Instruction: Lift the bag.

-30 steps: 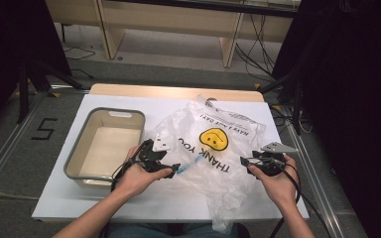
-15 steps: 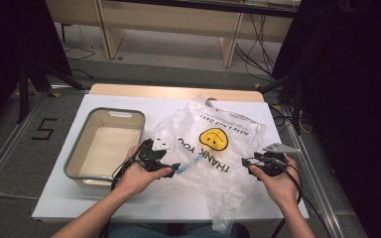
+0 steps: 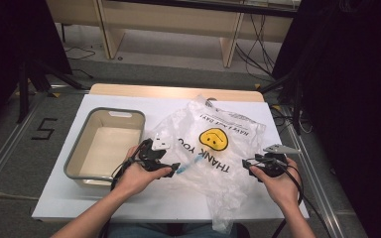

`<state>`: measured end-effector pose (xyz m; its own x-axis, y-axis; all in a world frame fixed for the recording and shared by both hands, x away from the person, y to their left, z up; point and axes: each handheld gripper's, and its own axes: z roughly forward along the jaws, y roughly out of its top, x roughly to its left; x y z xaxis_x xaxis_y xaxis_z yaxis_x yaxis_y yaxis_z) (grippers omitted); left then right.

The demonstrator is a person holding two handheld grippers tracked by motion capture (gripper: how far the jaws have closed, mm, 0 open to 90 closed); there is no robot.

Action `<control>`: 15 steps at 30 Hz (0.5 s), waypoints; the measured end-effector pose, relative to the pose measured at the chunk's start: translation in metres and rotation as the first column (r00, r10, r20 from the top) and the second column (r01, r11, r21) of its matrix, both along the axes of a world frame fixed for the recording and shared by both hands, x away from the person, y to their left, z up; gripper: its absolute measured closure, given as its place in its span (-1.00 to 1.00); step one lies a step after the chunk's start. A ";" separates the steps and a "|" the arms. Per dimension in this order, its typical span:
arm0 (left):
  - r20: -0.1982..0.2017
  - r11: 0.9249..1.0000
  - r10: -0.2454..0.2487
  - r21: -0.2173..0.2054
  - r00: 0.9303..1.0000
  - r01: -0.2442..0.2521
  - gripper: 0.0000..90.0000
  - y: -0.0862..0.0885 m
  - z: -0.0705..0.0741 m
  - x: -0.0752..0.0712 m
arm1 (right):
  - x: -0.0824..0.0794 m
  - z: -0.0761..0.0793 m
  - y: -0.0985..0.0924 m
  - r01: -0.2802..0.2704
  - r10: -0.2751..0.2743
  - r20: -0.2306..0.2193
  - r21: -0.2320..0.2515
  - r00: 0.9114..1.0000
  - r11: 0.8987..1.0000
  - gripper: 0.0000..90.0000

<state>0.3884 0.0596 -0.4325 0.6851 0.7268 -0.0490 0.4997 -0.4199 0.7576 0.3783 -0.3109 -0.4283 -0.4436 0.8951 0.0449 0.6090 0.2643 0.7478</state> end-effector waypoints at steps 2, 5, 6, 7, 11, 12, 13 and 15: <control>-0.002 1.000 0.002 0.000 1.000 -0.002 -0.36 0.000 0.000 0.000 | -0.001 -0.001 0.001 0.004 -0.004 -0.020 -0.002 1.000 1.000 -0.09; -0.002 1.000 0.002 0.001 1.000 -0.002 -0.36 0.001 0.000 0.000 | -0.004 -0.004 0.004 0.014 -0.015 -0.081 -0.005 0.997 1.000 -0.09; -0.001 1.000 0.004 -0.001 1.000 -0.004 -0.36 0.000 0.000 0.000 | -0.005 -0.005 0.004 0.018 -0.018 -0.101 -0.008 0.995 1.000 -0.09; -0.001 1.000 0.006 -0.003 1.000 -0.006 -0.36 0.000 0.000 0.000 | -0.005 -0.006 0.005 0.020 -0.021 -0.116 -0.005 0.993 1.000 -0.09; -0.002 1.000 0.003 0.004 1.000 -0.003 -0.35 -0.001 0.000 0.001 | -0.007 -0.008 0.004 0.019 -0.018 -0.158 0.008 0.987 1.000 -0.09; -0.005 1.000 0.002 0.006 1.000 -0.002 -0.35 -0.001 0.000 0.001 | -0.008 -0.008 0.005 0.016 -0.013 -0.165 0.018 0.986 1.000 -0.09; -0.008 1.000 0.004 0.006 1.000 -0.004 -0.35 -0.001 0.001 0.001 | -0.008 -0.009 0.005 0.010 -0.006 -0.175 0.026 0.985 1.000 -0.10; 0.000 1.000 0.006 0.008 1.000 -0.006 -0.35 -0.003 0.002 0.001 | -0.008 -0.012 0.005 0.005 -0.001 -0.199 0.022 0.980 1.000 -0.11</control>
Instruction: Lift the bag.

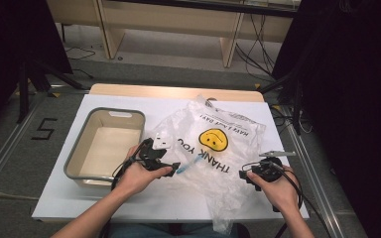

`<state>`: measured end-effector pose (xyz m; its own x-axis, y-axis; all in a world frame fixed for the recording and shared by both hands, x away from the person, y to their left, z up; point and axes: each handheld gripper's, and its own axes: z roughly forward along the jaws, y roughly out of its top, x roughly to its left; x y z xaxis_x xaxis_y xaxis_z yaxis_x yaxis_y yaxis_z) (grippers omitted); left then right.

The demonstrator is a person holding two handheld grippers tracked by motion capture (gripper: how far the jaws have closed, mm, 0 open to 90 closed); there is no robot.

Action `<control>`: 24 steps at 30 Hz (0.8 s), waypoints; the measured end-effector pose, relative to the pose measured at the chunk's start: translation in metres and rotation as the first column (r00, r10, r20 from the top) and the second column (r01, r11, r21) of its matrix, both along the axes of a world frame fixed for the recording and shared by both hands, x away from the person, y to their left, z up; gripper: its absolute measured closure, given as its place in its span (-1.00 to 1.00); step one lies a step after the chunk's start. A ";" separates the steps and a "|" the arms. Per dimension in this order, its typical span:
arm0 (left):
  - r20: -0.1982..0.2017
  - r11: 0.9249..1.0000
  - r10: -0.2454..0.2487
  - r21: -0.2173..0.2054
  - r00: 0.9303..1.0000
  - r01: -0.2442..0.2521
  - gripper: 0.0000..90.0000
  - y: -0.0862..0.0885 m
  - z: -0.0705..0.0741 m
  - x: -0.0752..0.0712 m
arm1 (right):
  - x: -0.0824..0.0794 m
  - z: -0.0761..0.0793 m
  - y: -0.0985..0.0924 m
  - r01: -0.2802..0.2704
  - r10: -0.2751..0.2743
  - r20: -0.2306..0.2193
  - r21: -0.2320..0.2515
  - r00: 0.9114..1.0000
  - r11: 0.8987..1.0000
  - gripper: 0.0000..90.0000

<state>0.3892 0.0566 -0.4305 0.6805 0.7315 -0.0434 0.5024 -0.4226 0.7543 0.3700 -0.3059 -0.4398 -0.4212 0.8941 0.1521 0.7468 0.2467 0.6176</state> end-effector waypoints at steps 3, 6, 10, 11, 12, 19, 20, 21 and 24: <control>0.000 1.000 0.001 -0.001 1.000 -0.001 -0.35 -0.001 0.001 -0.001 | -0.001 0.002 -0.003 0.039 -0.039 0.010 -0.022 0.999 0.999 -0.11; -0.001 1.000 0.000 0.004 1.000 0.000 -0.35 -0.001 0.000 -0.001 | -0.002 0.006 -0.006 0.084 -0.083 0.032 -0.028 0.996 0.996 -0.11; -0.003 1.000 0.005 0.005 1.000 -0.004 -0.35 0.000 -0.001 0.000 | -0.001 0.004 -0.009 0.110 -0.109 0.025 -0.043 0.994 0.993 -0.11; -0.002 1.000 0.004 0.007 1.000 -0.004 -0.35 0.000 -0.001 0.000 | -0.001 0.003 -0.009 0.115 -0.114 0.019 -0.047 0.993 0.992 -0.11; -0.002 1.000 0.004 0.008 1.000 -0.004 -0.35 0.000 -0.001 0.000 | -0.001 0.001 -0.010 0.118 -0.118 0.015 -0.049 0.993 0.992 -0.11; -0.001 1.000 0.001 0.012 1.000 -0.001 -0.35 0.000 -0.001 0.000 | -0.001 -0.008 -0.012 0.114 -0.117 -0.076 -0.044 0.990 0.992 0.03; -0.001 1.000 0.002 0.011 1.000 -0.002 -0.35 0.000 -0.001 -0.001 | -0.001 -0.009 -0.012 0.114 -0.117 -0.087 -0.046 0.989 0.992 0.09; -0.001 1.000 0.001 0.013 1.000 -0.001 -0.35 0.000 -0.001 -0.001 | 0.000 -0.010 -0.012 0.110 -0.114 -0.099 -0.051 0.988 0.993 0.17; 0.000 1.000 0.001 0.017 1.000 -0.001 -0.35 0.001 -0.001 0.000 | 0.001 -0.012 -0.013 0.117 -0.122 -0.125 -0.043 0.985 0.992 0.32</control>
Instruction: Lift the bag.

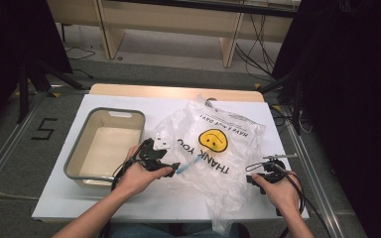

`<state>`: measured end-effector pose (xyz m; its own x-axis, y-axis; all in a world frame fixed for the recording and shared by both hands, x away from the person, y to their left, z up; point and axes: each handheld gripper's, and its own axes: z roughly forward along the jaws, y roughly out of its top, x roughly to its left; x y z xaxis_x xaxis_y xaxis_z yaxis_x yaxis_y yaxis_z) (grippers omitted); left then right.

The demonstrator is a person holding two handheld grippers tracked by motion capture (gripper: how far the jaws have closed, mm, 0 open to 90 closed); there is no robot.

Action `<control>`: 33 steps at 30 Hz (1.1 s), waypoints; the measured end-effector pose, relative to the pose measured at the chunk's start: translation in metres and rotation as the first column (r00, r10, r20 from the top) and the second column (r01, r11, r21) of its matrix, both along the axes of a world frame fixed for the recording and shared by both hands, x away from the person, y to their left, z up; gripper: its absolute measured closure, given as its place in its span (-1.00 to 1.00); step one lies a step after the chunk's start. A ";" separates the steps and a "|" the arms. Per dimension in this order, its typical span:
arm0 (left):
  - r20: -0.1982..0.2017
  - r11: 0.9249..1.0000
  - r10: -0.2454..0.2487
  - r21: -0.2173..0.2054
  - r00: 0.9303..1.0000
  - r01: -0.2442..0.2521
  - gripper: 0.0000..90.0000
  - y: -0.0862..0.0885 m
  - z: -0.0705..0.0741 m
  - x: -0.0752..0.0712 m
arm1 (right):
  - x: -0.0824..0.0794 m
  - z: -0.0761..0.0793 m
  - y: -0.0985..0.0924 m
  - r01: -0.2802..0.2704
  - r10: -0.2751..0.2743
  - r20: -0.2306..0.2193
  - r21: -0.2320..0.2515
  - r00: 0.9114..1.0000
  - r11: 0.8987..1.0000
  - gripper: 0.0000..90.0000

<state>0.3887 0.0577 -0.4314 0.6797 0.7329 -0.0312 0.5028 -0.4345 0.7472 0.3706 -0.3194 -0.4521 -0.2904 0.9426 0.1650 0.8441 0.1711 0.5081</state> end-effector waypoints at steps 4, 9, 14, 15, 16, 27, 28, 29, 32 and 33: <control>0.002 1.000 0.005 0.001 1.000 -0.005 -0.35 0.000 0.000 0.001 | 0.002 -0.005 -0.002 -0.013 0.013 -0.034 0.010 0.999 1.000 0.56; 0.002 1.000 0.003 -0.001 1.000 -0.003 -0.34 -0.001 0.000 0.001 | 0.003 -0.009 -0.005 -0.021 0.022 -0.046 0.017 0.999 1.000 0.85; 0.003 1.000 0.002 0.002 1.000 -0.002 -0.34 -0.001 0.000 0.001 | 0.003 -0.007 -0.005 -0.031 0.031 -0.033 0.021 0.999 0.999 1.00; 0.004 1.000 0.003 0.002 1.000 -0.003 -0.34 -0.001 0.000 0.001 | 0.003 -0.007 -0.005 -0.031 0.032 -0.031 0.019 0.999 0.999 1.00; 0.004 1.000 0.003 0.001 1.000 -0.003 -0.34 -0.001 0.000 0.001 | 0.003 -0.006 -0.005 -0.036 0.037 -0.028 0.017 0.999 0.999 1.00; 0.007 1.000 0.005 0.001 1.000 -0.005 -0.35 -0.001 -0.001 0.000 | 0.004 -0.002 -0.007 -0.032 0.032 0.008 -0.015 0.999 0.999 1.00; 0.006 1.000 0.005 0.002 1.000 -0.005 -0.35 -0.001 -0.001 0.000 | 0.005 -0.001 -0.007 -0.029 0.030 0.021 -0.023 0.999 0.999 1.00; 0.007 1.000 0.003 0.005 1.000 -0.003 -0.35 -0.001 0.000 0.000 | 0.005 0.000 -0.008 -0.028 0.028 0.028 -0.029 0.999 0.999 1.00; 0.008 1.000 0.006 0.005 1.000 -0.006 -0.34 -0.002 0.000 -0.001 | 0.010 0.004 -0.011 -0.018 0.019 0.045 -0.040 0.999 0.999 1.00; 0.008 1.000 0.008 0.008 1.000 -0.008 -0.35 -0.002 0.000 -0.001 | 0.012 0.005 -0.013 -0.016 0.019 0.056 -0.051 0.998 0.999 1.00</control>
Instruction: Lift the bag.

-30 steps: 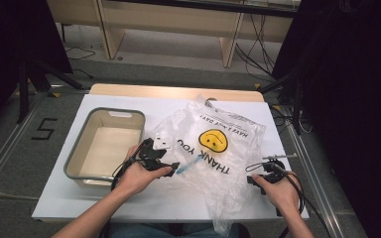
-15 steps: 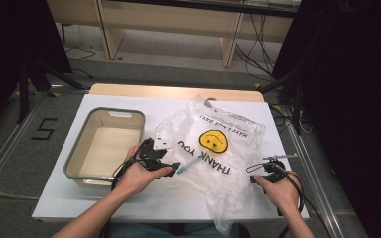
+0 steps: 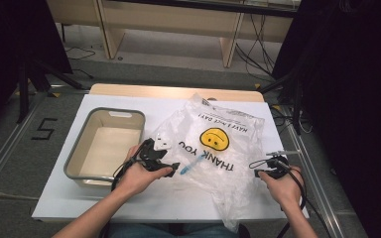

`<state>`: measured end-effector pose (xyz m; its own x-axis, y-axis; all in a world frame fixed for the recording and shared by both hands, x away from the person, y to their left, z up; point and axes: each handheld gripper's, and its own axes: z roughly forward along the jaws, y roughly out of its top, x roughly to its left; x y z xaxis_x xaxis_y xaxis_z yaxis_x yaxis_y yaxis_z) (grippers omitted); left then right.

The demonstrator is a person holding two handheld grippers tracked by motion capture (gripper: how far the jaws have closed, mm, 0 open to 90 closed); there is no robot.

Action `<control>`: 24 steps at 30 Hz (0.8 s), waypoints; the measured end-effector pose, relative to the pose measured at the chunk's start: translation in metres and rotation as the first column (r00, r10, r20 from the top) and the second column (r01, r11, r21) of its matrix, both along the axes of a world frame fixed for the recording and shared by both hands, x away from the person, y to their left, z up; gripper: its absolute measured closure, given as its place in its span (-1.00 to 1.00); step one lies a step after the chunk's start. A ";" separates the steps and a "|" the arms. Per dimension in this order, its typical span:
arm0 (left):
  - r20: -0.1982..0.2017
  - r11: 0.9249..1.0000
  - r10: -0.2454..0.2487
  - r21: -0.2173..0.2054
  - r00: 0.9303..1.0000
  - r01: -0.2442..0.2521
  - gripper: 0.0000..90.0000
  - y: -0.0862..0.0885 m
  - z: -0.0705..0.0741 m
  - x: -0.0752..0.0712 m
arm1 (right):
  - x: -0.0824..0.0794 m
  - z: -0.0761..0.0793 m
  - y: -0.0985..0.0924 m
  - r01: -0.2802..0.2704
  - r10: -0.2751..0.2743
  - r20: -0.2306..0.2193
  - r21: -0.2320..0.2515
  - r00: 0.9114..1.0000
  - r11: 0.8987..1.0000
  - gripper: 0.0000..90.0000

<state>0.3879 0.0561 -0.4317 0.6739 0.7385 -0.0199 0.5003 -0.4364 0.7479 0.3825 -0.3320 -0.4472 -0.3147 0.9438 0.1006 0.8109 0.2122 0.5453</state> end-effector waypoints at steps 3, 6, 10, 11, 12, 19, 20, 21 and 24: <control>0.015 1.000 0.010 0.015 1.000 -0.011 -0.35 0.000 0.001 0.000 | 0.009 0.003 -0.005 0.016 -0.015 0.026 -0.031 1.000 0.999 1.00; 0.032 0.999 0.020 0.033 0.999 -0.021 -0.35 -0.002 0.003 -0.001 | 0.021 0.003 -0.008 0.027 -0.024 0.046 -0.065 0.999 0.997 1.00; 0.034 0.998 0.026 0.058 0.999 -0.028 -0.40 -0.003 0.002 0.000 | 0.037 0.004 -0.009 0.033 -0.026 0.073 -0.100 0.997 0.994 1.00; 0.029 0.997 0.023 0.067 0.999 -0.025 -0.40 -0.003 0.001 0.000 | 0.041 0.004 -0.009 0.035 -0.026 0.077 -0.112 0.997 0.993 1.00; 0.032 0.997 0.025 0.070 0.999 -0.027 -0.42 -0.004 0.000 0.000 | 0.045 0.004 -0.010 0.041 -0.032 0.082 -0.119 0.996 0.992 1.00; -0.013 0.992 0.021 0.123 1.000 -0.019 -0.47 -0.006 -0.007 0.000 | 0.064 0.001 -0.013 0.071 -0.048 0.140 -0.163 0.989 0.984 1.00; -0.020 0.991 0.023 0.129 1.000 -0.020 -0.47 -0.007 -0.009 -0.001 | 0.066 0.001 -0.014 0.078 -0.053 0.149 -0.167 0.987 0.983 1.00; -0.034 0.990 0.020 0.138 0.999 -0.015 -0.48 -0.007 -0.010 -0.001 | 0.067 0.000 -0.015 0.082 -0.055 0.157 -0.171 0.986 0.982 1.00; -0.062 0.987 0.016 0.160 0.998 -0.006 -0.48 -0.009 -0.015 -0.003 | 0.070 -0.002 -0.017 0.089 -0.057 0.180 -0.175 0.982 0.981 1.00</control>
<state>0.3850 0.0468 -0.4463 0.6671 0.7429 0.0563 0.5495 -0.5417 0.6361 0.4527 -0.3488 -0.4488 -0.2417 0.9623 -0.1245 0.7242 0.2643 0.6369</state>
